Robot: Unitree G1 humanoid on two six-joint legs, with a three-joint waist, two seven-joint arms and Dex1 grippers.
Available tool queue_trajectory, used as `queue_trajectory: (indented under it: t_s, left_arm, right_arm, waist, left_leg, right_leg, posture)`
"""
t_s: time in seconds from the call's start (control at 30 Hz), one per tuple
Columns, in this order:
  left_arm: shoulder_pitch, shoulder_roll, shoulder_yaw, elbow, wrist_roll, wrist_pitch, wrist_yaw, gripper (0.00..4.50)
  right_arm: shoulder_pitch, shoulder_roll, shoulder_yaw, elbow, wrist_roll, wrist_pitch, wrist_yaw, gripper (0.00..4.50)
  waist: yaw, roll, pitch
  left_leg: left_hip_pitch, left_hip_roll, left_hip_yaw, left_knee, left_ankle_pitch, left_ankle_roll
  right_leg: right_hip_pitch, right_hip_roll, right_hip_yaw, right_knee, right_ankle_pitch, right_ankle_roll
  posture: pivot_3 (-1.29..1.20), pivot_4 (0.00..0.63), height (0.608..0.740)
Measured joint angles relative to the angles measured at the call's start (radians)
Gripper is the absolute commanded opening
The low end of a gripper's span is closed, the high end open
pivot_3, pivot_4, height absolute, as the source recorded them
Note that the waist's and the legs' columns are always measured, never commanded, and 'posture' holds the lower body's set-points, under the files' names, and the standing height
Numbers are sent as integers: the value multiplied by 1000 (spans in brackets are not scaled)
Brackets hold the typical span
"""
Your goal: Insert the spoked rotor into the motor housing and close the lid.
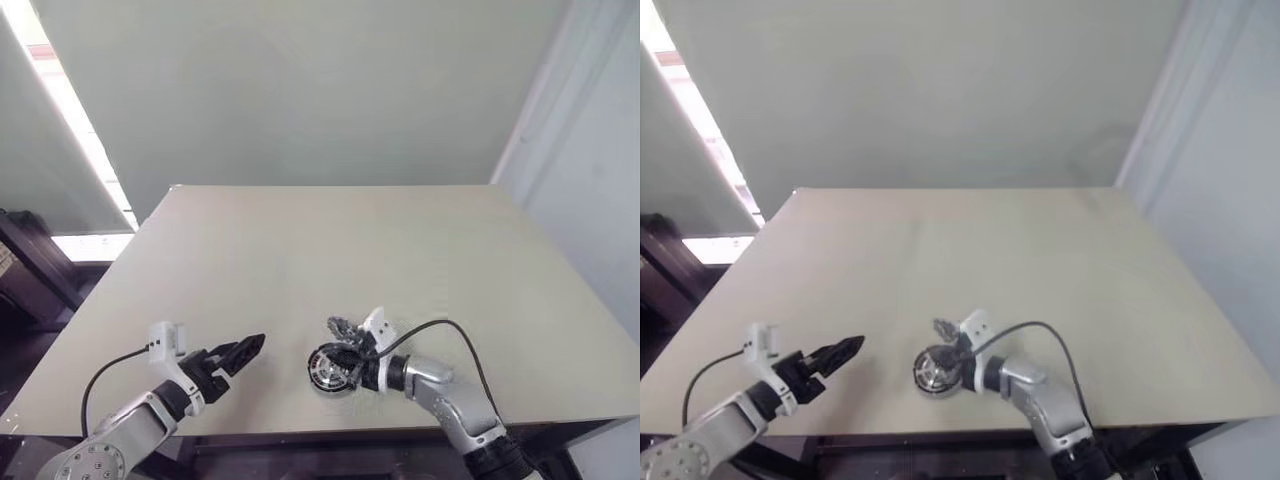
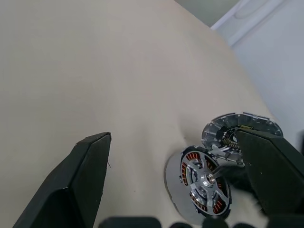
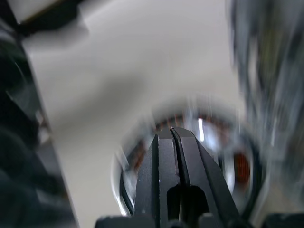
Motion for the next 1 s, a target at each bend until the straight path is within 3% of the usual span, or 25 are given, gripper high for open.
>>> queue_trajectory:
  t_s: [0.4, 0.57, 0.67, 0.83, 1.0]
  left_arm:
    - [-23, 28, -29, 5, 58, 2, -44, 4471]
    - [-12, 172, -201, 4, 295, -83, -180, 4471]
    - [-15, 192, -275, 4, 398, -154, -244, 4471]
    - [-48, 185, -312, 11, 489, -254, -323, 4500]
    - [-48, 186, -333, 34, 532, -264, -368, 4500]
  right_arm:
    - [-6, -15, -30, -16, -9, -56, 17, 0]
    - [-8, -135, -5, -163, -16, -5, 85, 0]
    - [-15, -205, 25, -220, -39, 25, 120, 0]
    - [-58, -324, 108, -312, -116, 46, 181, 1562]
    - [-86, -362, 170, -349, -166, 54, 218, 3242]
  waist:
    - [-5, 2, -2]
    - [-5, 3, -1]
    - [-5, 3, -1]
    - [-4, 2, -1]
    - [-4, 2, -1]
  left_leg:
    - [0, 0, -1, 1, 0, -1]
    - [-1, 0, 0, -1, 0, -1]
    - [-1, 0, 1, -1, 0, -1]
    - [-1, 0, 1, 0, 0, 0]
    - [-1, 0, 0, 0, 0, 0]
  right_leg:
    - [0, 1, 0, 1, 0, 0]
    - [0, 1, 0, 0, 0, 0]
    - [0, 1, 0, 0, 0, 0]
    - [0, 1, -1, 0, 0, 0]
    - [0, 1, -1, 0, 0, 0]
  posture:
    - [0, 0, 740]
    - [0, 0, 740]
    - [0, 0, 740]
    - [0, 0, 740]
    - [0, 0, 740]
